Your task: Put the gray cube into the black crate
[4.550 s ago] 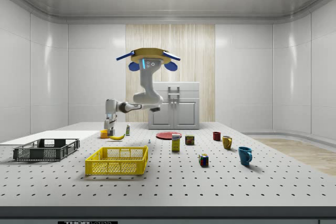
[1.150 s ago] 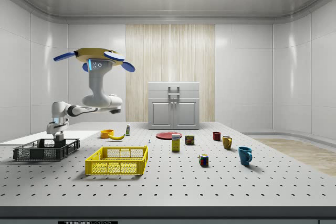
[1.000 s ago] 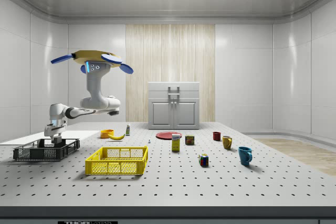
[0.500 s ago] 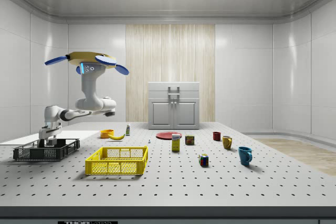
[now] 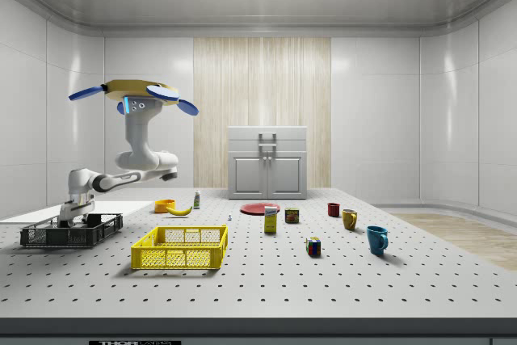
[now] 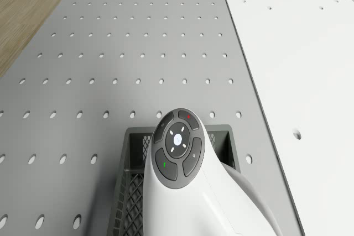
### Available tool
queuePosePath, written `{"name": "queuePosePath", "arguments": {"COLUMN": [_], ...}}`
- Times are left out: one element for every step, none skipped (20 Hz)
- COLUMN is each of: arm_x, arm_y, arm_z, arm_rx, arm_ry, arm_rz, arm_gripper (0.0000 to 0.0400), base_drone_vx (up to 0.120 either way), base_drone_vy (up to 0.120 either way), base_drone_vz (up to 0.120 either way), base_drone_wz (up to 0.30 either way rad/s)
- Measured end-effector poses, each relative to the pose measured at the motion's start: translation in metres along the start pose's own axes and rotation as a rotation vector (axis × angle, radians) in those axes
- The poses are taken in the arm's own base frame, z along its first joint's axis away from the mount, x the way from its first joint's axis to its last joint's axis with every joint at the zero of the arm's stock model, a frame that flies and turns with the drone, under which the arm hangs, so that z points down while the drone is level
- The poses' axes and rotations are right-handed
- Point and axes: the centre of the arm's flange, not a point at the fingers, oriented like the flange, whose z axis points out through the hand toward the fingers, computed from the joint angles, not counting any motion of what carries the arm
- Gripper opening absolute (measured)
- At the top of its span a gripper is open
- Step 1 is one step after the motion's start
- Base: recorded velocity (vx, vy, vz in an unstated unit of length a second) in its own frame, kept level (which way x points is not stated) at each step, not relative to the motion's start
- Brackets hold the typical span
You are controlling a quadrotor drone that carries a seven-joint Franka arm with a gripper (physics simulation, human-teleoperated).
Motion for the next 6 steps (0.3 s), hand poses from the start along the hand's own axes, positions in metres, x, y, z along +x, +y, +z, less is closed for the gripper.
{"name": "queuePosePath", "arguments": {"arm_x": [0.0000,0.0000,0.0000,0.0000,0.0000,0.0000], "arm_y": [0.0000,0.0000,0.0000,0.0000,0.0000,0.0000], "arm_z": [-0.0018,-0.0040,-0.0058,-0.0073,-0.0086,-0.0096], "arm_rx": [0.000,0.000,0.000,0.000,0.000,0.000], "arm_ry": [0.000,0.000,0.000,0.000,0.000,0.000], "arm_rz": [0.000,0.000,0.000,0.000,0.000,0.000], "arm_gripper": [0.0361,0.0369,0.0376,0.0381,0.0385,0.0389], "base_drone_vx": [0.000,0.000,0.000,0.000,0.000,0.000], "base_drone_vy": [0.000,0.000,0.000,0.000,0.000,0.000], "base_drone_vz": [0.000,0.000,0.000,0.000,0.000,0.000], "base_drone_wz": [0.000,0.000,0.000,0.000,0.000,0.000]}}
